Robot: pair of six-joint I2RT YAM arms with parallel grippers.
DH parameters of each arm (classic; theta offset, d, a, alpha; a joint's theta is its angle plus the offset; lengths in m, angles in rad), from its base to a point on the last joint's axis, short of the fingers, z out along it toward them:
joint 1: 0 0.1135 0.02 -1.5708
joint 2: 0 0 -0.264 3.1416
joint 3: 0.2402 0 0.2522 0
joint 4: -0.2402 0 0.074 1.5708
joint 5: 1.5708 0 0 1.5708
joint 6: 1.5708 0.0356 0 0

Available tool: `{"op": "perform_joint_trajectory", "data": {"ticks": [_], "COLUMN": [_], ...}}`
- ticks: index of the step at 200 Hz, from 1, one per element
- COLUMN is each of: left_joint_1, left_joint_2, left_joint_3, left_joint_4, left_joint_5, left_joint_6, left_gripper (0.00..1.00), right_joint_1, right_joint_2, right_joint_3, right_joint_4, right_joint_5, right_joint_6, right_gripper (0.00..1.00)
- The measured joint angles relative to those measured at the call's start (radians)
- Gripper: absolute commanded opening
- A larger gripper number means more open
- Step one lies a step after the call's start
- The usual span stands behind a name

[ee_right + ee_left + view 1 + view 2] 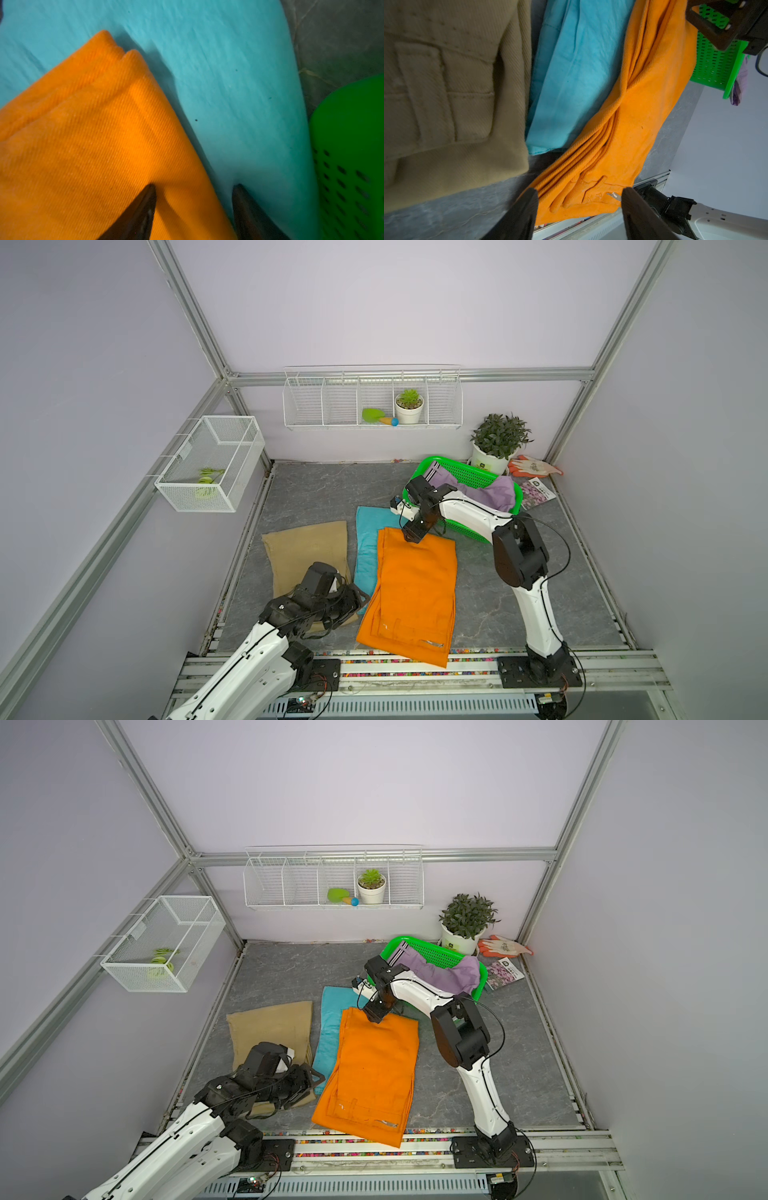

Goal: Put the folded long pants in the basket
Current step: Pick up the long pant at the center of the board.

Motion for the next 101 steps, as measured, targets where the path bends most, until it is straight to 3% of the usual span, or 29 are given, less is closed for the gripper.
{"op": "perform_joint_trajectory", "data": {"ticks": [30, 101], "left_joint_1": [0.000, 0.000], "left_joint_2": [0.012, 0.056], "left_joint_3": [0.000, 0.001], "left_joint_4": [0.002, 0.002], "left_joint_5": [0.000, 0.001], "left_joint_6": [0.003, 0.011], "left_gripper": [0.69, 0.69], "right_joint_1": [-0.022, -0.053], "right_joint_2": [0.005, 0.028], "right_joint_3": [0.010, 0.016], "right_joint_4": [-0.026, -0.073], "right_joint_5": [-0.044, -0.135], "right_joint_6": [-0.018, -0.033], "right_gripper": [0.60, 0.26]}}
